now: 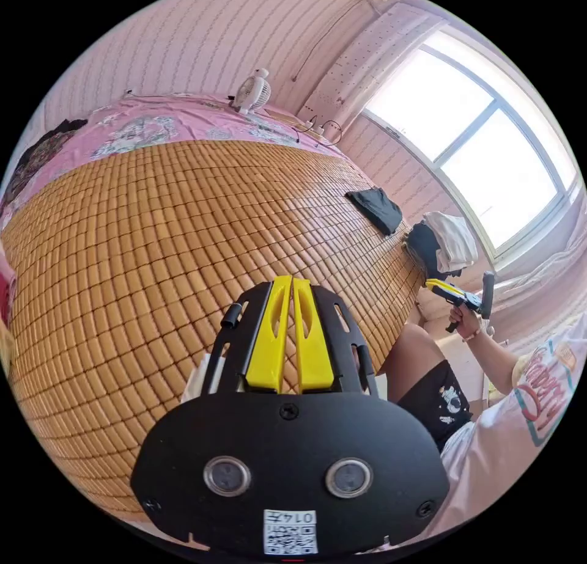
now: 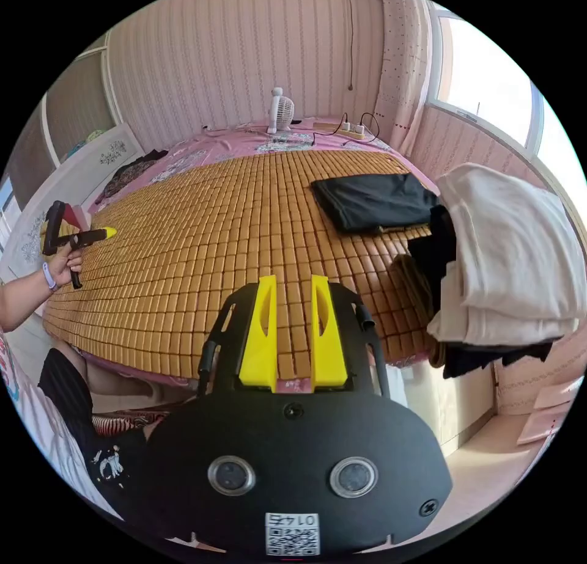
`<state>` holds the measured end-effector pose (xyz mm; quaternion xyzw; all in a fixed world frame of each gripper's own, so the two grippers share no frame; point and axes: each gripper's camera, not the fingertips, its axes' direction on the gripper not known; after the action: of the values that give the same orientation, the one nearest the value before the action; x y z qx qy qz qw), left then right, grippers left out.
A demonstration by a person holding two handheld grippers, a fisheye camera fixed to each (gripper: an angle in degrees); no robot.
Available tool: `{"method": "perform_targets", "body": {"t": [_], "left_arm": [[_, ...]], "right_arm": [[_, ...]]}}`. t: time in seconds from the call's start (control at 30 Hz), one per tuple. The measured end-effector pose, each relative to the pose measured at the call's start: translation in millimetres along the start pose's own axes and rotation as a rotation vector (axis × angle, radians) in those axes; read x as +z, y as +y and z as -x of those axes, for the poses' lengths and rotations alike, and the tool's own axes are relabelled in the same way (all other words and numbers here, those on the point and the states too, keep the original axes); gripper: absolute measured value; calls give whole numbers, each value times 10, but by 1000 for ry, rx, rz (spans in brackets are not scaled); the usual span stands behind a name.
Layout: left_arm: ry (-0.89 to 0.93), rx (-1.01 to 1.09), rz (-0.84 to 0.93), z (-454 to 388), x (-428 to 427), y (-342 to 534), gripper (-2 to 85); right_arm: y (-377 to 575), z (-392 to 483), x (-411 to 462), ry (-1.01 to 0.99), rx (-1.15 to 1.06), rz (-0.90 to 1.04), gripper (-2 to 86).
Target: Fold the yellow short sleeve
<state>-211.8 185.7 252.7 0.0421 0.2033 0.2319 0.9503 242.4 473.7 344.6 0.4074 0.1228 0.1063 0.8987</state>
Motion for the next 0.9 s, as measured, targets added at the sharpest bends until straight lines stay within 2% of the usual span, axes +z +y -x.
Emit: {"method": "perform_targets", "body": {"t": [0.13, 0.3, 0.6, 0.73, 0.9], "left_arm": [[-106, -110, -98, 122, -1003, 982, -10], [-277, -233, -294, 108, -1906, 1984, -10], [-371, -321, -543, 28, -2540, 2924, 0], [-330, -382, -596, 180, -2732, 3292, 38], [-464, -437, -617, 445, -3020, 3612, 61]], "right_arm": [[846, 551, -304, -103, 11, 114, 48], [942, 1109, -469, -155, -62, 128, 7], [501, 2417, -551, -466, -337, 33, 6], [353, 3161, -468, -601, -545, 93, 46], [46, 3956, -380, -657, -751, 121, 57]]}}
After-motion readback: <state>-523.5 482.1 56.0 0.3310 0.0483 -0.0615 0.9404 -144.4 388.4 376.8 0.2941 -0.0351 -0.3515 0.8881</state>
